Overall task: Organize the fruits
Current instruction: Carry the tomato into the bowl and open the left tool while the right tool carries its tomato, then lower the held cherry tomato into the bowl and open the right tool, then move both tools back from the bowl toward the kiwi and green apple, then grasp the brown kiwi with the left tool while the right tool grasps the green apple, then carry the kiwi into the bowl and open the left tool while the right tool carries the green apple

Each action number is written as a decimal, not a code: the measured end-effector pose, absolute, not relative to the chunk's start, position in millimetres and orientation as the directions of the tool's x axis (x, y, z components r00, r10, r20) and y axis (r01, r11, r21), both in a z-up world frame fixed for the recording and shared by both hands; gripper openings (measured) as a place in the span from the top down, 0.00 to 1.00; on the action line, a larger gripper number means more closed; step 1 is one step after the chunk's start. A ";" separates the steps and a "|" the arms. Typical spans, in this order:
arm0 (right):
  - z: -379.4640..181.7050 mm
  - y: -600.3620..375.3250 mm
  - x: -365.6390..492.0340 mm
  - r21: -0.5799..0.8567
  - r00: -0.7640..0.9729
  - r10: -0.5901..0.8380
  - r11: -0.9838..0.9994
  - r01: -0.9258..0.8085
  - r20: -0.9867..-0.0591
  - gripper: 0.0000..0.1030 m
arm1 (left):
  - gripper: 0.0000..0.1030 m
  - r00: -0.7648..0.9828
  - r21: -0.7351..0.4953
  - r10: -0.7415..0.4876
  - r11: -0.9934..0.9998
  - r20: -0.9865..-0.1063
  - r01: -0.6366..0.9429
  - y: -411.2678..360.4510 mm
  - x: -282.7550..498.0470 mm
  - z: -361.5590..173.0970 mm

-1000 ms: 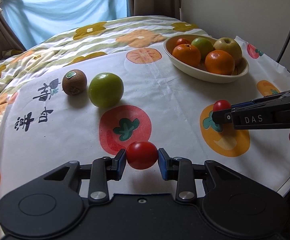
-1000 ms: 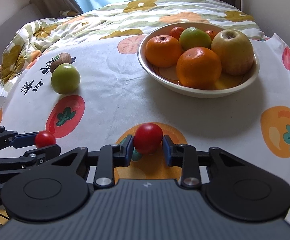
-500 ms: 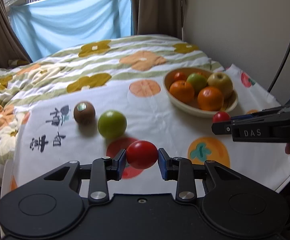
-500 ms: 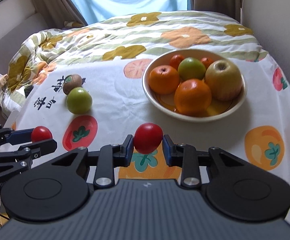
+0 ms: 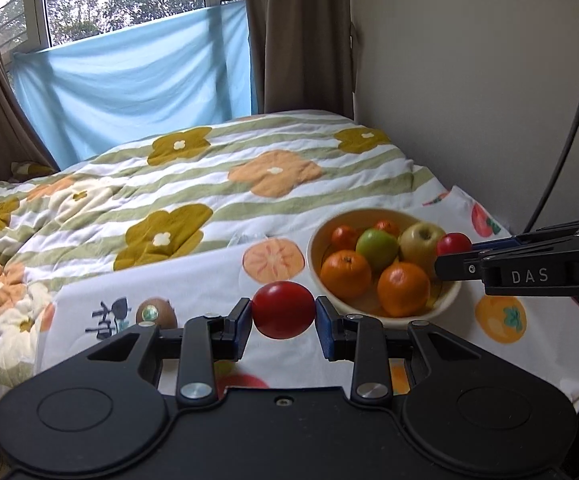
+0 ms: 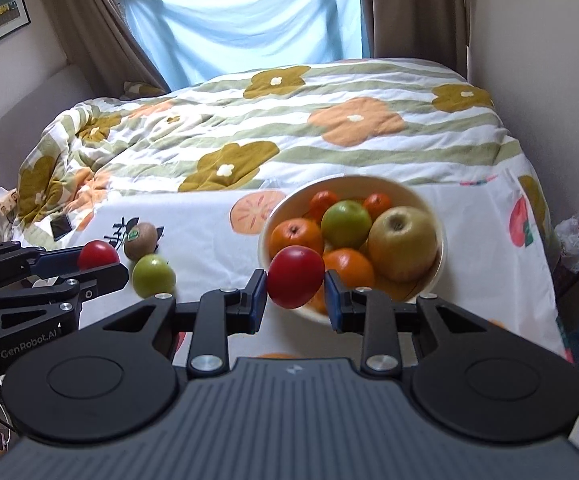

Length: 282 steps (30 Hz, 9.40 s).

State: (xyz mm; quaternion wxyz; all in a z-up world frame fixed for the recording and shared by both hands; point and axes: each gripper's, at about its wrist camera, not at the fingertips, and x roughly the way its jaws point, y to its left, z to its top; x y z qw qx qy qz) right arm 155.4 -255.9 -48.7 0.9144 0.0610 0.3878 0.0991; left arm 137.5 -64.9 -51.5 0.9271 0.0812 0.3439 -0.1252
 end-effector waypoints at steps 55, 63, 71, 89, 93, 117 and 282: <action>-115.6 -307.8 355.5 0.204 0.558 0.314 0.946 -0.252 -0.768 0.56 | 0.14 0.636 0.026 -0.096 0.984 -0.766 0.179 -133.7 290.7 -107.9; -132.2 -293.9 362.7 0.227 0.513 0.324 0.943 -0.245 -0.795 0.56 | 0.14 0.622 0.029 -0.076 0.987 -0.780 0.157 -128.4 293.8 -116.1; -119.9 -295.2 353.9 0.214 0.546 0.323 0.943 -0.254 -0.773 0.00 | 0.14 0.626 0.042 -0.055 0.990 -0.778 0.138 -125.0 289.6 -115.2; -80.9 -315.4 317.8 0.220 0.620 0.296 0.955 -0.198 -0.726 0.00 | 0.14 0.696 0.083 -0.017 0.990 -0.717 0.110 -121.6 244.9 -82.3; -65.4 -314.9 296.4 0.205 0.645 0.288 0.957 -0.203 -0.708 0.00 | 0.14 0.717 0.079 -0.008 0.993 -0.697 0.088 -118.6 226.1 -70.3; -32.4 -245.6 180.4 0.184 0.654 0.369 0.924 -0.335 -0.660 0.00 | 0.01 0.780 0.102 0.099 0.994 -0.617 -0.045 -30.8 108.8 -37.7; -90.5 -354.8 211.8 0.145 0.708 0.140 0.988 -0.054 -0.692 0.31 | 0.20 0.643 -0.064 -0.220 0.964 -0.734 0.257 -157.4 242.0 -103.1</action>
